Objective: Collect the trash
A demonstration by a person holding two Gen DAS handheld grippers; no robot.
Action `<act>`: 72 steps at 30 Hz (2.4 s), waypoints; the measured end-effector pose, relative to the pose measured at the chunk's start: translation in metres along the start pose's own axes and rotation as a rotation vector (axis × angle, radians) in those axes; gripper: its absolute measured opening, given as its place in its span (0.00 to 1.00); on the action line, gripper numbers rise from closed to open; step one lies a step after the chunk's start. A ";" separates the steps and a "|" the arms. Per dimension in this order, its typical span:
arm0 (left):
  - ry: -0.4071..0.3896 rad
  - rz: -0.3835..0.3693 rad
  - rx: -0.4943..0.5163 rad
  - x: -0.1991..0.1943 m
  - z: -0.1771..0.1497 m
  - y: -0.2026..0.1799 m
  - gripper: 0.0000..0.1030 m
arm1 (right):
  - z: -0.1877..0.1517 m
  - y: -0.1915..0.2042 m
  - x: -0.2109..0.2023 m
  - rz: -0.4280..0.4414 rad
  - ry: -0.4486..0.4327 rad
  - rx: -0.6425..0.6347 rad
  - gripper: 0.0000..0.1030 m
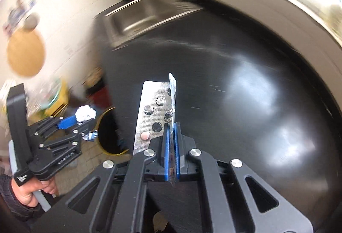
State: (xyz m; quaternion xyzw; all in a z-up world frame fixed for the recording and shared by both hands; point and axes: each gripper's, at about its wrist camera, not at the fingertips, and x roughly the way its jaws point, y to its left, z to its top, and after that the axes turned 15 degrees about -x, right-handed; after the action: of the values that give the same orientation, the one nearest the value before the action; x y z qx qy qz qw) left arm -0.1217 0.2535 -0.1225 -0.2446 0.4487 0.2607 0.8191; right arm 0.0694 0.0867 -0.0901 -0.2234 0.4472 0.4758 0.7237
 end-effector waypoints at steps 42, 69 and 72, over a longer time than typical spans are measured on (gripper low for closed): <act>0.059 0.118 -0.437 0.146 -0.040 0.217 0.79 | 0.119 0.200 0.303 0.300 0.365 -0.420 0.65; -0.021 -0.272 0.190 0.008 0.055 -0.117 0.91 | -0.086 -0.095 -0.125 -0.336 -0.112 0.447 0.88; 0.031 -0.367 0.338 -0.008 0.038 -0.189 0.91 | -0.145 -0.111 -0.171 -0.465 -0.123 0.606 0.88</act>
State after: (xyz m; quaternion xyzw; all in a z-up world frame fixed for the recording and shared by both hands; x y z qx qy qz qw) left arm 0.0199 0.1358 -0.0661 -0.1856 0.4467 0.0252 0.8748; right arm 0.0803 -0.1552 -0.0269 -0.0662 0.4609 0.1580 0.8708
